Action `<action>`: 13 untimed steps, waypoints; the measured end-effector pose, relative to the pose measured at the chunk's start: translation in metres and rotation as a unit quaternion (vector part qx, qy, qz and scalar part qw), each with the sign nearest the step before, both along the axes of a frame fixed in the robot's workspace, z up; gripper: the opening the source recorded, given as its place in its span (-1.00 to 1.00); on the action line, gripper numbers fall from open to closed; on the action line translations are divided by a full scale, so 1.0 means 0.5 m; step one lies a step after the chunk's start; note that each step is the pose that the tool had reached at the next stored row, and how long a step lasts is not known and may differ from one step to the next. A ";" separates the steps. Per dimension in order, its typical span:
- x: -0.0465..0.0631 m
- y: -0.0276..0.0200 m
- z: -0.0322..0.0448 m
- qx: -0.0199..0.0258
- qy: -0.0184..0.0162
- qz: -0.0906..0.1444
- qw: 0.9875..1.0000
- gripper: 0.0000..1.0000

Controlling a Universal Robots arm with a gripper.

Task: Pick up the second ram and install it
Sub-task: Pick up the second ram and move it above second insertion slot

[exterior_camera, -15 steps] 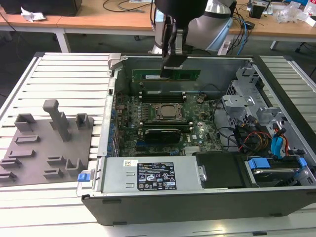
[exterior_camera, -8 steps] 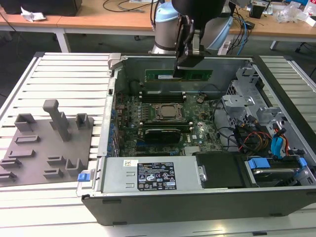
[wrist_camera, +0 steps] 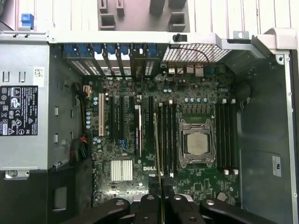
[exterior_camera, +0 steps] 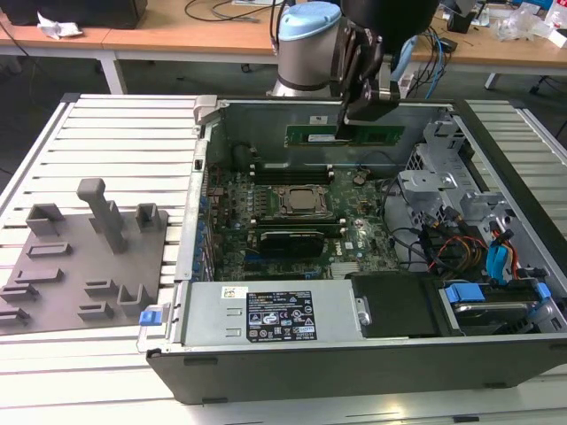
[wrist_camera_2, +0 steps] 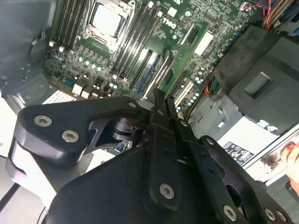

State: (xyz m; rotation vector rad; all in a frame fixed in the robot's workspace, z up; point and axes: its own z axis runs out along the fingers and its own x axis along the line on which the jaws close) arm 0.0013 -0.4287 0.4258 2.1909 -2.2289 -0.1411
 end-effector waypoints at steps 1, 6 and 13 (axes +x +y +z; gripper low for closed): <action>0.002 0.0000 0.000 0.000 0.000 0.000 1.000 -0.73; 0.011 -0.0001 -0.001 0.003 0.000 -0.001 1.000 -0.73; 0.011 0.0002 -0.004 0.014 0.000 -0.045 0.999 -0.73</action>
